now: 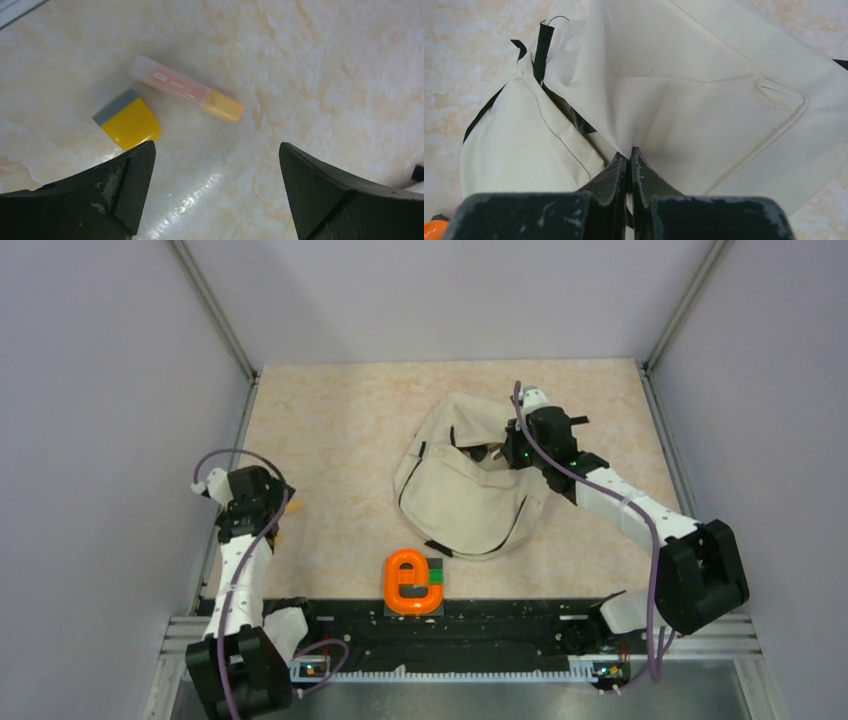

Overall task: Pack the student bag
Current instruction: Pick up the stationery from the center of the board.

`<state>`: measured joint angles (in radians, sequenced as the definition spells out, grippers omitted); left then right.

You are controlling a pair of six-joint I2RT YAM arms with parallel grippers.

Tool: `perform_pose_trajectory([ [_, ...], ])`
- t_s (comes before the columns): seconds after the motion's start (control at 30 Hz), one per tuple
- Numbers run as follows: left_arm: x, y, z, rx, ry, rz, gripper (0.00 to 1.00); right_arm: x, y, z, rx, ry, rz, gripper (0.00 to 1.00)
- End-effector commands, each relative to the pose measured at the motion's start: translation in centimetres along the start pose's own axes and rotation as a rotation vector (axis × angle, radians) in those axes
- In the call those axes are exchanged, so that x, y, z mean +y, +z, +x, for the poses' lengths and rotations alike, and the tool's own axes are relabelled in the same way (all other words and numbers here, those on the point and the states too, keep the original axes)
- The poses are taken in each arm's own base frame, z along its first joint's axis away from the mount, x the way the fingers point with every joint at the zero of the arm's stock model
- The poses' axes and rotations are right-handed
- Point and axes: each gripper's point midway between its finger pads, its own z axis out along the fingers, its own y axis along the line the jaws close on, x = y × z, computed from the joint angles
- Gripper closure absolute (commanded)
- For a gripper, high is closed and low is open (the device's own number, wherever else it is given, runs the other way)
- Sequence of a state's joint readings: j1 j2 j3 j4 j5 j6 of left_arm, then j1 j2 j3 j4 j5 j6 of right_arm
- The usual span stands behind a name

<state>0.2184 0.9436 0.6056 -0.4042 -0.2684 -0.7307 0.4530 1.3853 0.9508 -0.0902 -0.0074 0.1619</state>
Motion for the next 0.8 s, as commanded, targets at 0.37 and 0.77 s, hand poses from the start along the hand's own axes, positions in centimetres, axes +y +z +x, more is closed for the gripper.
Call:
perform_pose_trajectory([
  [0.37, 7.6, 3.3, -1.7, -0.111, -0.266, -0.227, 0.02, 2.2, -0.8, -2.6, -0.090, 0.031, -0.112, 1.00],
  [0.77, 8.3, 5.6, 0.8, -0.036, -0.284, -0.238, 0.20, 2.2, -1.1, -2.7, -0.095, 0.030, -0.114, 1.00],
])
